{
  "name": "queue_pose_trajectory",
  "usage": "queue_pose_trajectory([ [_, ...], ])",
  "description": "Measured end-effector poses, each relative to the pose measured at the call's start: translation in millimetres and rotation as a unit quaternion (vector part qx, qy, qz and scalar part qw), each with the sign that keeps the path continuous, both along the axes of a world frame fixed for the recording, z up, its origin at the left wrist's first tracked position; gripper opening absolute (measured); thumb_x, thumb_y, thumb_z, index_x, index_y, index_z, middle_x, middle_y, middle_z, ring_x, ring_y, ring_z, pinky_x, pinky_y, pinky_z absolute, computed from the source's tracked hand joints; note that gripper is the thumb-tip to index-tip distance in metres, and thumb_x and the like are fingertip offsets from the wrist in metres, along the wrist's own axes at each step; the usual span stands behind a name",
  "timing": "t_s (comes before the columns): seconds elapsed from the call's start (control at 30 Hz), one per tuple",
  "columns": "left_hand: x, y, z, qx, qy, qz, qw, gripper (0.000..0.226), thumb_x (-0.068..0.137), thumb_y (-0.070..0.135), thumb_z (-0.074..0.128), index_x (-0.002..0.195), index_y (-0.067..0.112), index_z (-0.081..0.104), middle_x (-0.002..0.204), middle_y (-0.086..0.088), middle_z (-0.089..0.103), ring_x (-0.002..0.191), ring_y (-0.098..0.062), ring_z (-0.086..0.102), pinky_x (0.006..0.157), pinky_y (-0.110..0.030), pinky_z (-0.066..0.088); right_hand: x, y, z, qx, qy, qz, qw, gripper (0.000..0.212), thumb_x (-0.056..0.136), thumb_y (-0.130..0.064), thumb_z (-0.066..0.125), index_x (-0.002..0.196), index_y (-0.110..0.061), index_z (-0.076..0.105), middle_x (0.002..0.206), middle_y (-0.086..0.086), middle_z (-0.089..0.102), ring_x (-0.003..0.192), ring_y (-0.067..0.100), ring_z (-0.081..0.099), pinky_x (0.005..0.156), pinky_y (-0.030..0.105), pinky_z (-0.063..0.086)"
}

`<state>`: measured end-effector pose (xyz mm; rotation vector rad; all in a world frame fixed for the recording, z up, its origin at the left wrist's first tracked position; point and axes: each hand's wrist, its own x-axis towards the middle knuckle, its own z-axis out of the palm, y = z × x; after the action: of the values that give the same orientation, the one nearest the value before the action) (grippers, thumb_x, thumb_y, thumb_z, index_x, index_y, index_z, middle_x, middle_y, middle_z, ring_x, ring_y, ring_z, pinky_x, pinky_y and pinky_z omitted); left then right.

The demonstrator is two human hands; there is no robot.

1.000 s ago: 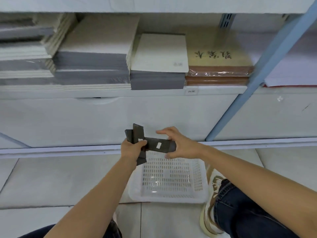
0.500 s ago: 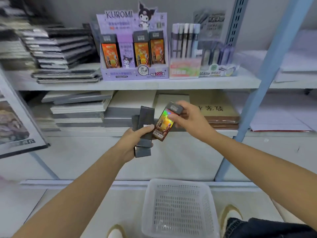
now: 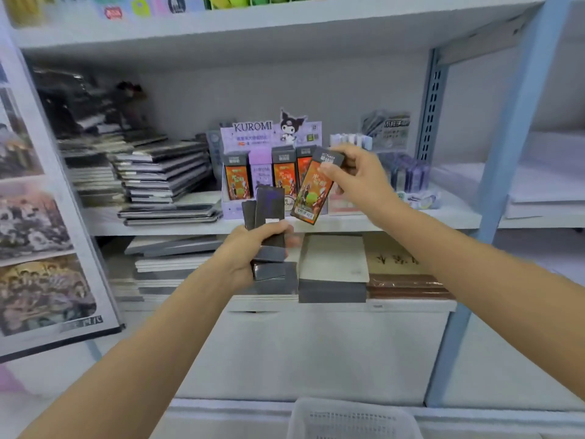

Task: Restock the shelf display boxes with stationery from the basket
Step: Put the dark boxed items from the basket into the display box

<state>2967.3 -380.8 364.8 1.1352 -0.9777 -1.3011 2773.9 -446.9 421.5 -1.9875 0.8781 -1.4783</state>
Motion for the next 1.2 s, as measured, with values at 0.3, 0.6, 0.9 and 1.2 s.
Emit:
queue_pose_trajectory([
  [0.3,25.9,-31.7,32.1,0.01,0.097,-0.005,0.995,0.016,0.088,0.015,0.054,0.087,0.002,0.063,0.073,-0.008,0.066,0.058,-0.019,0.06,0.055,-0.029,0.054,7.8,-59.9,64.3,-0.056,0.146,-0.121,0.98,0.01,0.088,-0.017,0.064,0.098,-0.018,0.064,0.091,0.004,0.071,0.08,0.024,0.069,0.075,0.05,0.057],
  [0.6,32.6,-64.7,26.5,-0.013,0.033,0.024,0.999,0.021,0.091,0.017,0.058,0.097,0.0,0.069,0.072,-0.01,0.07,0.056,-0.018,0.062,0.06,-0.028,0.052,28.6,-105.5,57.0,-0.108,0.329,-0.161,0.924,0.019,0.091,-0.03,0.065,0.107,-0.021,0.062,0.093,-0.003,0.066,0.083,0.017,0.058,0.077,0.032,0.047],
  [0.9,29.9,-74.9,18.9,-0.034,0.038,0.042,0.998,0.036,0.09,0.014,0.063,0.121,-0.005,0.06,0.079,-0.01,0.074,0.057,-0.015,0.068,0.05,-0.024,0.054,25.3,-120.6,59.1,-0.125,0.401,-0.128,0.898,0.013,0.091,-0.031,0.064,0.102,-0.024,0.061,0.083,-0.008,0.062,0.086,0.018,0.056,0.096,0.032,0.026],
  [1.2,27.2,-75.5,16.6,-0.028,0.028,0.045,0.998,0.04,0.089,0.016,0.065,0.126,0.001,0.057,0.083,-0.011,0.074,0.06,-0.016,0.069,0.049,-0.025,0.052,32.1,-125.8,64.6,-0.121,0.41,-0.122,0.896,0.013,0.09,-0.031,0.066,0.1,-0.026,0.06,0.081,-0.009,0.059,0.084,0.016,0.052,0.095,0.033,0.031],
])
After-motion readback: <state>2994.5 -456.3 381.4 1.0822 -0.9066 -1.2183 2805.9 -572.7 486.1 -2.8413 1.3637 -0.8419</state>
